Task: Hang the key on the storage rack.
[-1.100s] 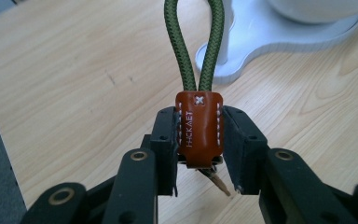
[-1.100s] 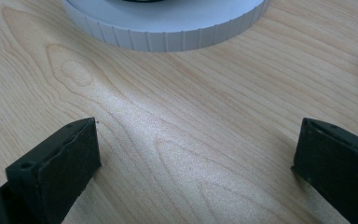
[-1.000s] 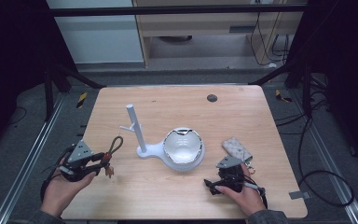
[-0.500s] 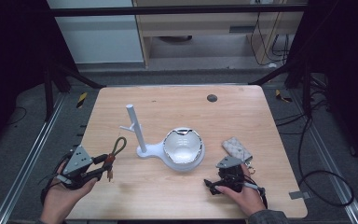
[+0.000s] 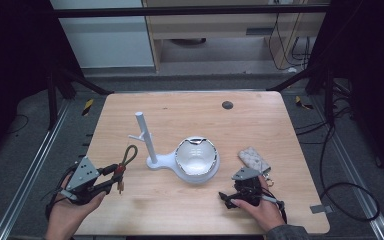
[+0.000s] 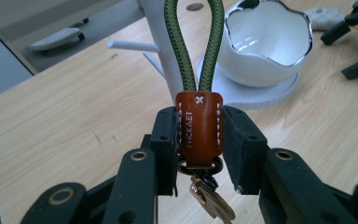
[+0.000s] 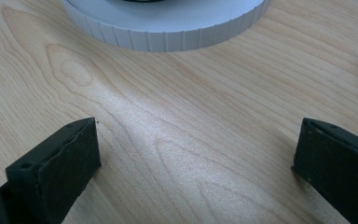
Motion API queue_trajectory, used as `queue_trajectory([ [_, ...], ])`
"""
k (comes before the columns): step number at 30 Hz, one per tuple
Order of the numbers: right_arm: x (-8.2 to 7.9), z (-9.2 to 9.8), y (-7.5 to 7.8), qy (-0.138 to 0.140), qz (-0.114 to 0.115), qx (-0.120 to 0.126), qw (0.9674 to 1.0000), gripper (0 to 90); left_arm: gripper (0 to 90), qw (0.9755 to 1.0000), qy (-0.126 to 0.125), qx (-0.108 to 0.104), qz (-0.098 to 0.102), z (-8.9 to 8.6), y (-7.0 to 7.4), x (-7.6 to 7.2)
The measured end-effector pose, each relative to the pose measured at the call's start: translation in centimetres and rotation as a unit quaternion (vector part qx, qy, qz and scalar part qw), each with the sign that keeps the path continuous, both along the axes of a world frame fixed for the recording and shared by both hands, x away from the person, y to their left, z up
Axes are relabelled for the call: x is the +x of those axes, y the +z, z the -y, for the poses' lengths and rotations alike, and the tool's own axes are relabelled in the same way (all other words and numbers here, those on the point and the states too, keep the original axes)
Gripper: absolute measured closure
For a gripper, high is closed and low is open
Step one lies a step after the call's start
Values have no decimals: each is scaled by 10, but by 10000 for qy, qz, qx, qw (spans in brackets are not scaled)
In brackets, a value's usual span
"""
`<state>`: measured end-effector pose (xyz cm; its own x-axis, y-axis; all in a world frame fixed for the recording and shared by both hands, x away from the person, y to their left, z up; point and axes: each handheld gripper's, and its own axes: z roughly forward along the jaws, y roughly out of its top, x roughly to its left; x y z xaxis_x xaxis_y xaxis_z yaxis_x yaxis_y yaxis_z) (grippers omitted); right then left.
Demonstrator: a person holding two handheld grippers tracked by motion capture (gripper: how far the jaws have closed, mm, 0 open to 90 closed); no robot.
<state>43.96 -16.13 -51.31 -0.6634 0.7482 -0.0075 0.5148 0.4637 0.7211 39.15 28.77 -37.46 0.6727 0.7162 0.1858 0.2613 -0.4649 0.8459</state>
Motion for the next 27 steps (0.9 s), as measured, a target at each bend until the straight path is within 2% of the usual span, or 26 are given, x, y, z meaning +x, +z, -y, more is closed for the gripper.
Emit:
queue_trajectory([
  [2,0,0,0,0,1,0,10000,3,660,9999,74,-108,48,2,1,-2],
  [4,0,0,0,0,1,0,10000,3,660,9996,98,-175,195,3,3,-1],
  [10,0,0,0,1,2,0,10000,3,660,9985,223,-382,316,9,5,-1],
  [20,0,0,0,1,2,1,10000,3,659,9975,298,-516,392,23,4,6],
  [27,0,0,0,-1,1,0,10000,3,659,9970,346,-596,354,30,0,13],
])
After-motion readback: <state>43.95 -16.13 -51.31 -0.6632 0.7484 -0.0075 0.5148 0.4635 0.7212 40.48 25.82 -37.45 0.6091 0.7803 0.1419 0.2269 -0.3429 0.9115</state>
